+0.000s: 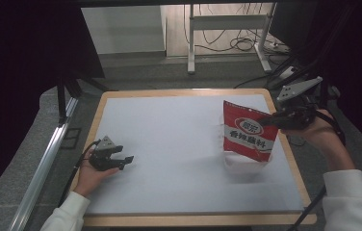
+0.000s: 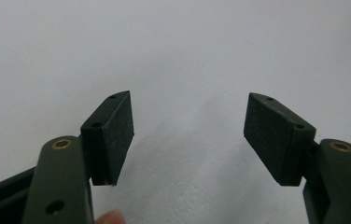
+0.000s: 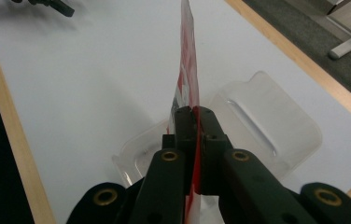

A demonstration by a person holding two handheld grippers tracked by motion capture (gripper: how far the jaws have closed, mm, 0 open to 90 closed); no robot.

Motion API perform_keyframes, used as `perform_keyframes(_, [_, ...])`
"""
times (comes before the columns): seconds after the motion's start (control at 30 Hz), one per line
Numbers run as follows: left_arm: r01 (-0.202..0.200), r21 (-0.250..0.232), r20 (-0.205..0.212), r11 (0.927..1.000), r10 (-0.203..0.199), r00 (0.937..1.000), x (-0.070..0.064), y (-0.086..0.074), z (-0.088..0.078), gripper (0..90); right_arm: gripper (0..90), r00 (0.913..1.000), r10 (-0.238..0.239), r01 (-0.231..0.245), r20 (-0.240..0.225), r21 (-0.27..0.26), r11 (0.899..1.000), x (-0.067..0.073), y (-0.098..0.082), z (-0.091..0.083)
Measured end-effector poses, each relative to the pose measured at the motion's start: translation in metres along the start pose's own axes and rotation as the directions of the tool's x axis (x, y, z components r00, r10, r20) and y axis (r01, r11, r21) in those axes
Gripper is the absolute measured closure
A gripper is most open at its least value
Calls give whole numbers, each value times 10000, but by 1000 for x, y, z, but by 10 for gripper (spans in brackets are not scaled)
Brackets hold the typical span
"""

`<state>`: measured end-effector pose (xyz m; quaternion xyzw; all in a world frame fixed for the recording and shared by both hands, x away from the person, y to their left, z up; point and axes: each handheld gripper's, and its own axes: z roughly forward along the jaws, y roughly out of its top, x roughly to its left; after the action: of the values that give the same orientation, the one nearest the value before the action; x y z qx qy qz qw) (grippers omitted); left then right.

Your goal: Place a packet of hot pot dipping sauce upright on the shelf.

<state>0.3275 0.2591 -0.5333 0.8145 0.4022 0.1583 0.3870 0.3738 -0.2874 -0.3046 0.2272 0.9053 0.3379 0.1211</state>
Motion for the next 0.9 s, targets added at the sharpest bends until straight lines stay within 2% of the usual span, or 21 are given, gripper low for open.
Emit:
perform_keyframes(0.2, [-73,18,-9,10000,73,10000,-1,0,0,327,876,9995,303,-305,96,210,9993,-4,-15,14])
perform_keyframes(0.27, [-116,46,-20,9999,116,9999,-2,1,0,327,875,9986,520,-520,110,13,9986,-5,-20,14])
perform_keyframes(0.37, [-130,19,10,9999,130,9999,-3,1,1,327,860,9981,587,-586,197,-21,9983,-5,-25,12])
perform_keyframes(0.43, [-136,40,-13,9999,136,9999,-3,1,1,327,775,9968,636,-635,481,-37,9980,-4,-27,11])
perform_keyframes(0.47, [-120,30,-8,9999,120,9999,-3,2,1,327,706,9961,581,-571,668,-166,9982,-2,-26,11])
perform_keyframes(0.53, [-86,20,1,10000,86,10000,-4,2,1,327,575,9915,650,-596,1129,-504,9969,3,-21,8])
perform_keyframes(0.6, [-121,22,6,9999,121,9999,-4,2,0,327,502,9848,733,-595,1573,-905,9941,9,-13,6])
perform_keyframes(0.77, [-115,-72,44,9999,116,9999,-5,4,-1,326,408,9780,845,-575,1906,-1434,9880,28,11,7])
perform_keyframes(0.9, [-83,-89,110,9999,84,9999,-5,4,-1,325,376,9795,1088,-742,1694,-1988,9772,41,25,11])
